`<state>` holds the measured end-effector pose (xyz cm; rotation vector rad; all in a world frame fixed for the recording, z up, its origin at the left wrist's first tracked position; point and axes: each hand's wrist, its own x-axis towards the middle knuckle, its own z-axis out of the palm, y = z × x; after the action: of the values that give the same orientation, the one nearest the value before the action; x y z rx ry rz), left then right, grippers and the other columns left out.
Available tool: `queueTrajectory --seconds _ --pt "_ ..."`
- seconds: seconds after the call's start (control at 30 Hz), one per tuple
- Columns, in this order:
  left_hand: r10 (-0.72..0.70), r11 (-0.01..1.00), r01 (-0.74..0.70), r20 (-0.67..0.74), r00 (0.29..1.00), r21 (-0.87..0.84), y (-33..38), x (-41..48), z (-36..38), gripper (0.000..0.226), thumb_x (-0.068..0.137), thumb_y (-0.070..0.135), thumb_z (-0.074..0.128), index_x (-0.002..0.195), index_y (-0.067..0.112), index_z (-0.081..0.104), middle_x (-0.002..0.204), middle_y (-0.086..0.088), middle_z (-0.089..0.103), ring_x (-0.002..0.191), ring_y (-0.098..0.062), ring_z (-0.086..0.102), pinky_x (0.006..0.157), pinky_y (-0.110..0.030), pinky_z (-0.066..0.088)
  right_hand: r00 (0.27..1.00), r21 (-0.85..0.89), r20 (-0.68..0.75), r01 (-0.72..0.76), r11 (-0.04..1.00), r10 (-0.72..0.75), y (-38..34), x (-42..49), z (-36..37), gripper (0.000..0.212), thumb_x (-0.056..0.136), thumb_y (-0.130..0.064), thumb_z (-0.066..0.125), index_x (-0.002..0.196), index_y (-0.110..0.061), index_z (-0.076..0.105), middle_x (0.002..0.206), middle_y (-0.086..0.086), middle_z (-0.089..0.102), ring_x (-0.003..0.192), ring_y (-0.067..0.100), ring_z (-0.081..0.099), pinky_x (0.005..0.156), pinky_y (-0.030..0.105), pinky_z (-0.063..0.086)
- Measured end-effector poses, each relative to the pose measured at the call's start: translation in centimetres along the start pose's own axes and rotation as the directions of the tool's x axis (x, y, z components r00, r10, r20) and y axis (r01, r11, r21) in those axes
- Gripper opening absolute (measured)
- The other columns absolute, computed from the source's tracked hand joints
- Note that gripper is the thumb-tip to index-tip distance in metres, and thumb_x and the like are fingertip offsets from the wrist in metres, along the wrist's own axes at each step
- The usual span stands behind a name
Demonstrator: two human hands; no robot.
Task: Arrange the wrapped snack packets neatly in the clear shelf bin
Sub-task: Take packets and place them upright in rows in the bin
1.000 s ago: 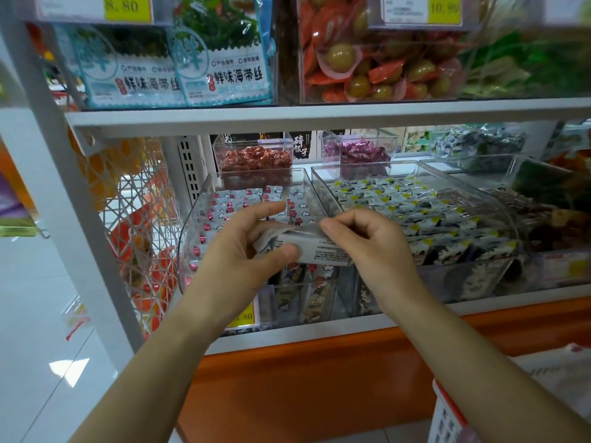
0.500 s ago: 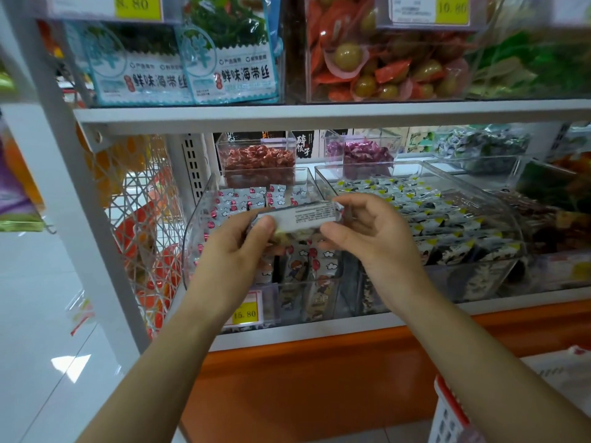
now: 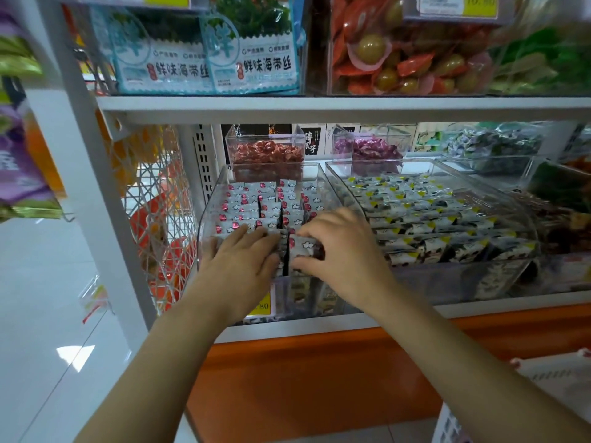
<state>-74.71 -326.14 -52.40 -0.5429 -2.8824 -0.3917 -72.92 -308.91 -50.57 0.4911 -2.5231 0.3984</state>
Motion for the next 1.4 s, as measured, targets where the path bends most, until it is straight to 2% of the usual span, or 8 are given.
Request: queueTrajectory --seconds 0.23,0.4,0.57,0.7,0.9,1.03,1.13,1.4 --pt "0.012 0.999 -0.013 -0.02 1.0 -0.053 0.0 0.0 -0.3 0.046 0.1 0.036 0.025 0.145 0.032 0.027 0.155 0.007 0.023 0.144 -0.019 0.011 0.116 -0.049 0.009 0.982 -0.133 0.131 0.153 0.979 -0.136 0.1 -0.2 0.0 0.027 0.092 -0.031 0.046 0.095 -0.027 0.072 0.093 -0.016 0.066 0.101 0.013 0.038 0.073 0.029 0.01" --pt "0.05 0.995 -0.054 -0.056 0.997 -0.081 0.1 0.3 -0.8 0.044 0.099 0.028 0.03 0.142 0.026 0.036 0.148 0.001 0.037 0.138 -0.023 0.027 0.111 -0.048 0.022 0.983 -0.036 0.167 0.086 0.996 -0.079 0.9 0.6 -0.5 0.027 0.09 -0.018 0.048 0.103 -0.023 0.072 0.103 -0.012 0.066 0.108 0.015 0.038 0.088 0.03 0.022" --pt "0.049 0.993 -0.059 -0.093 0.994 -0.105 0.2 0.3 -1.1 0.042 0.099 0.024 0.034 0.14 0.022 0.041 0.145 -0.001 0.041 0.135 -0.022 0.03 0.112 -0.042 0.022 0.988 0.016 0.146 0.048 0.999 -0.05 1.3 2.3 -1.1 0.028 0.089 -0.01 0.05 0.101 -0.021 0.073 0.102 -0.007 0.067 0.101 0.012 0.037 0.084 0.028 0.027" --pt "0.05 0.989 -0.066 -0.118 0.992 -0.136 0.2 0.3 -1.3 0.041 0.098 0.021 0.036 0.138 0.019 0.043 0.143 -0.001 0.043 0.134 -0.022 0.03 0.112 -0.038 0.021 0.991 -0.098 0.131 0.033 0.995 -0.02 1.6 4.1 -1.1 0.022 0.088 -0.013 0.058 0.102 -0.024 0.072 0.102 -0.005 0.065 0.094 0.009 0.031 0.077 0.028 0.028" --pt "0.059 0.984 -0.083 -0.147 0.987 -0.16 0.3 0.3 -1.3 0.04 0.098 0.019 0.039 0.137 0.018 0.045 0.143 -0.001 0.043 0.134 -0.021 0.029 0.11 -0.029 0.018 0.967 -0.251 0.253 0.09 0.964 -0.025 1.7 4.5 0.0 0.016 0.082 -0.035 0.068 0.095 -0.027 0.071 0.101 -0.001 0.062 0.111 0.019 0.04 0.106 0.039 0.021" --pt "0.048 0.983 -0.077 -0.168 0.985 -0.169 0.3 0.3 -1.5 0.038 0.098 0.018 0.041 0.135 0.018 0.048 0.142 -0.001 0.044 0.133 -0.02 0.031 0.107 -0.025 0.019 0.976 -0.135 0.21 0.081 0.988 -0.051 1.7 4.3 -0.3 0.005 0.084 -0.029 0.066 0.084 -0.024 0.066 0.089 -0.008 0.059 0.1 0.013 0.041 0.1 0.037 0.026" --pt "0.036 0.978 -0.074 -0.194 0.98 -0.194 0.4 0.4 -1.7 0.038 0.097 0.016 0.042 0.134 0.016 0.049 0.141 -0.004 0.046 0.132 -0.022 0.034 0.107 -0.027 0.021 0.988 0.091 0.155 0.013 0.996 -0.027 1.5 4.1 -1.1 0.006 0.087 -0.023 0.062 0.083 -0.021 0.058 0.083 -0.011 0.053 0.089 0.011 0.047 0.082 0.032 0.038" --pt "-0.032 0.951 -0.067 -0.309 0.95 -0.303 1.3 0.1 -2.2 0.036 0.095 0.021 0.048 0.131 0.016 0.052 0.135 -0.003 0.051 0.125 -0.022 0.042 0.102 -0.035 0.037 0.943 0.376 -0.275 -0.074 0.924 0.187 2.3 2.5 -3.5 0.004 0.091 -0.01 0.056 0.089 -0.007 0.057 0.082 -0.002 0.055 0.076 0.01 0.052 0.068 0.02 0.041"
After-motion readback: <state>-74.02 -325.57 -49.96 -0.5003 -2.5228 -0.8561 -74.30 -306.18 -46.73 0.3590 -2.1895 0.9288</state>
